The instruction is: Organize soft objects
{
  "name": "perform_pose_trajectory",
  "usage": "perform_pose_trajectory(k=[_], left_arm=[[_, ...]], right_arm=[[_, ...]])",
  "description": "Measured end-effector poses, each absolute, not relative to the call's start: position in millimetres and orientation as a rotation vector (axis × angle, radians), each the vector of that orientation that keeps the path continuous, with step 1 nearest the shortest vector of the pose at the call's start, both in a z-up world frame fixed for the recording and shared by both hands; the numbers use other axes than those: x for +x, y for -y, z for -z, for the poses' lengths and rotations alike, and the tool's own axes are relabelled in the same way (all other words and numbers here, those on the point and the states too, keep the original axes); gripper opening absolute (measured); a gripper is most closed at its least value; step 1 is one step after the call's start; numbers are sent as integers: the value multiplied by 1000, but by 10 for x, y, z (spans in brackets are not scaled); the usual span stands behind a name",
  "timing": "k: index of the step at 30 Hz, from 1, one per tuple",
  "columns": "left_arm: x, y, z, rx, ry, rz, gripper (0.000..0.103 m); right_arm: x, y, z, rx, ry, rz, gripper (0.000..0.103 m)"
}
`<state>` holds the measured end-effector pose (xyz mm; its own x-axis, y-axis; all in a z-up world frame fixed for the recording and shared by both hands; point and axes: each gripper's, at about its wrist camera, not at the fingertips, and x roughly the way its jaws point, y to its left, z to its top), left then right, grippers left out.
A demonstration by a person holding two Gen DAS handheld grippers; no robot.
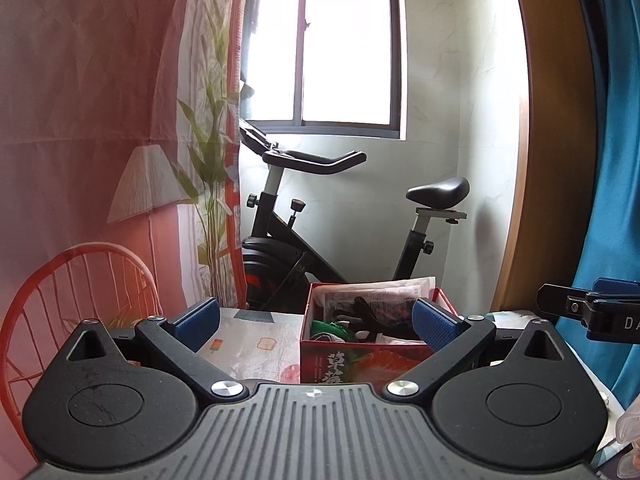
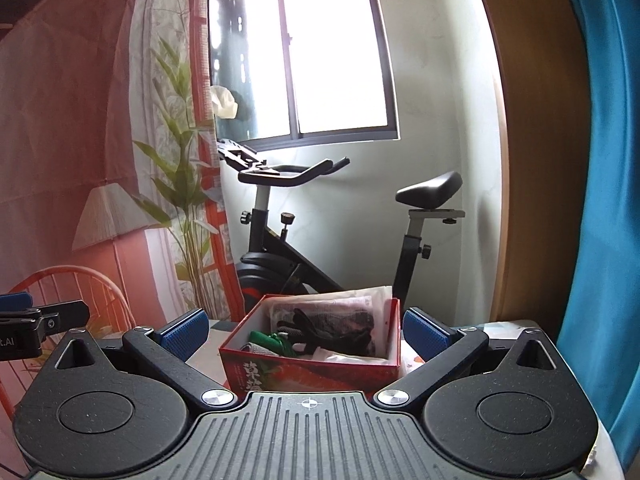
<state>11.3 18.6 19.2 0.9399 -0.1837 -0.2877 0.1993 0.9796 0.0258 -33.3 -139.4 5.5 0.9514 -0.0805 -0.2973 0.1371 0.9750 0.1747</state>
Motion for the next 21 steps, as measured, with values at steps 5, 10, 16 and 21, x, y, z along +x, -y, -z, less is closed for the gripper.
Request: perform_pose_trajectory(k=[5, 10, 16, 21], left_arm=[[97, -191, -186, 54, -294, 189, 103], [78, -187, -197, 50, -297, 188, 103], [70, -197, -211, 44, -297, 184, 103], [48, -193, -217, 40, -294, 175, 103]], right_arm=[[-353, 1388, -62, 198, -293, 117, 103], [-339, 1378, -72, 191, -289, 119, 103], [-351, 1368, -76, 194, -286, 125, 103], [-359, 1377, -70, 192, -283, 129, 103]])
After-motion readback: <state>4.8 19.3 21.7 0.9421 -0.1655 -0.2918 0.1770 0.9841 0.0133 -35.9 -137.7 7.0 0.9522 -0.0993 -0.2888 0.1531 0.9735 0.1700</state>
